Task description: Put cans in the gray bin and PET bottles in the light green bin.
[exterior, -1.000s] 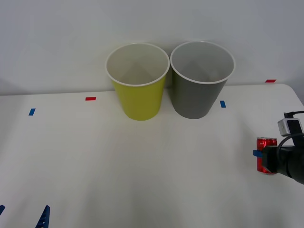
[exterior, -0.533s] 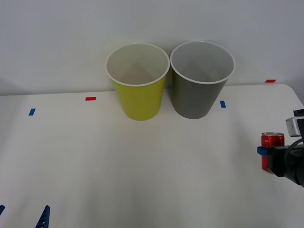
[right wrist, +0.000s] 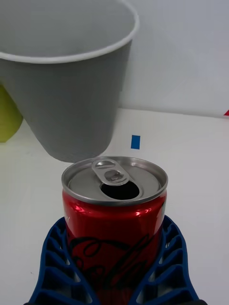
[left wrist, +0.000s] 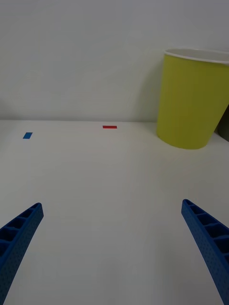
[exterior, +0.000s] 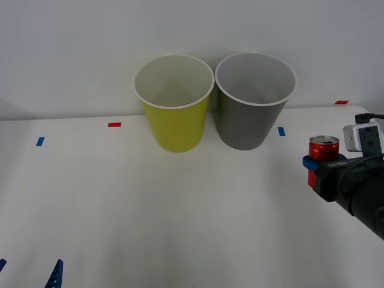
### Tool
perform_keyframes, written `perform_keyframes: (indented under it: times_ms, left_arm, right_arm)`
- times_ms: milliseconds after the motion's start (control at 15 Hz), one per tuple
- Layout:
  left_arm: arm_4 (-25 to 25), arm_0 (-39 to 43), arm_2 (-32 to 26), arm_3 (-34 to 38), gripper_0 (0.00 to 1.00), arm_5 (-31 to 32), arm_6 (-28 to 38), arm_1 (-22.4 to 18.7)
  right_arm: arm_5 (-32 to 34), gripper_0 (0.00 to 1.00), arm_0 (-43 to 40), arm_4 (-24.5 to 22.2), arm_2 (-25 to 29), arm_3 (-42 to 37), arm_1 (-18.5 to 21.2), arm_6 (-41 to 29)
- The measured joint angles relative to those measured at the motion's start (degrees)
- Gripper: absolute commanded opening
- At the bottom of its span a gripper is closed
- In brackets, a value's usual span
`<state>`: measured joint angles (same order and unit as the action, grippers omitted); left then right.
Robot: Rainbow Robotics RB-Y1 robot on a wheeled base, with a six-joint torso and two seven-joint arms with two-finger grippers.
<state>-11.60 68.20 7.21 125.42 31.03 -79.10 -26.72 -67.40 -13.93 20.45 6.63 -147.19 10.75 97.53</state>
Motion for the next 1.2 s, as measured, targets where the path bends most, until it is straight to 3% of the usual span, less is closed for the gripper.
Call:
perform_keyframes:
  times_ms: [467, 800, 1000, 1200]
  left_arm:
    - [0.0, 0.0, 0.0, 0.0, 1.0, 0.0, 0.0, 0.0]
    - [0.0, 0.0, 0.0, 0.0, 1.0, 0.0, 0.0, 0.0]
    - [0.0, 0.0, 0.0, 0.0, 1.0, 0.0, 0.0, 0.0]
    - [0.0, 0.0, 0.0, 0.0, 1.0, 0.0, 0.0, 0.0]
  right_arm:
    - [0.9, 0.0, 5.3, -3.1, -0.9, -2.8, 0.2, -1.0]
    - [-4.4, 0.0, 14.5, -2.8, 0.2, -2.8, 0.5, -2.9]
    - [-4.4, 0.0, 19.6, -1.1, 0.6, -2.8, 0.2, -2.8]
    - [-4.4, 0.0, 23.9, 6.1, 3.4, -1.8, -0.2, -2.1]
